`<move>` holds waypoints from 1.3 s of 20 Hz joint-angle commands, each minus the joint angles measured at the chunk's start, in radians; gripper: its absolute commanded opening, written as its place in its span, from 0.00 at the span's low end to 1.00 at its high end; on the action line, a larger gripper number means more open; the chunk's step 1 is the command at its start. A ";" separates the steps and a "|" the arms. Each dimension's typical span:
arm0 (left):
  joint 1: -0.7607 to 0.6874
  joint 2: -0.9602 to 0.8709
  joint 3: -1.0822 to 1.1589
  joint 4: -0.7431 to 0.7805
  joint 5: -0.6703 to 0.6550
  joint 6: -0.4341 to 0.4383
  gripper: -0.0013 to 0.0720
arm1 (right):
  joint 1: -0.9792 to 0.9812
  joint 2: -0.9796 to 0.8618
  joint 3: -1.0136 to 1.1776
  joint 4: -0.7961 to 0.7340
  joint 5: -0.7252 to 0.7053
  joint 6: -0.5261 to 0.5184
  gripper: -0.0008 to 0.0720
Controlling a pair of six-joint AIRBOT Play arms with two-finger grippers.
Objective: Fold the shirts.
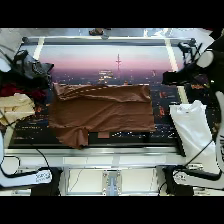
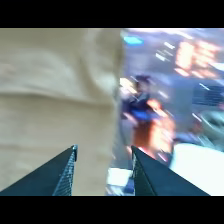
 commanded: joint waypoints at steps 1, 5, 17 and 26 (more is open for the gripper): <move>0.124 0.271 -0.406 -0.047 0.058 -0.028 0.88 | -0.030 0.195 -0.185 -0.027 0.033 -0.007 0.55; 0.286 0.473 -0.782 -0.270 0.004 -0.082 0.87 | -0.030 0.270 -0.457 0.104 0.006 0.020 0.55; 0.181 0.352 -0.966 -0.312 0.023 -0.082 0.82 | -0.030 0.237 -0.568 0.318 -0.204 0.000 0.55; 0.083 0.254 -0.966 -0.446 0.168 -0.076 0.10 | -0.031 0.305 -0.568 0.294 -0.206 0.001 0.54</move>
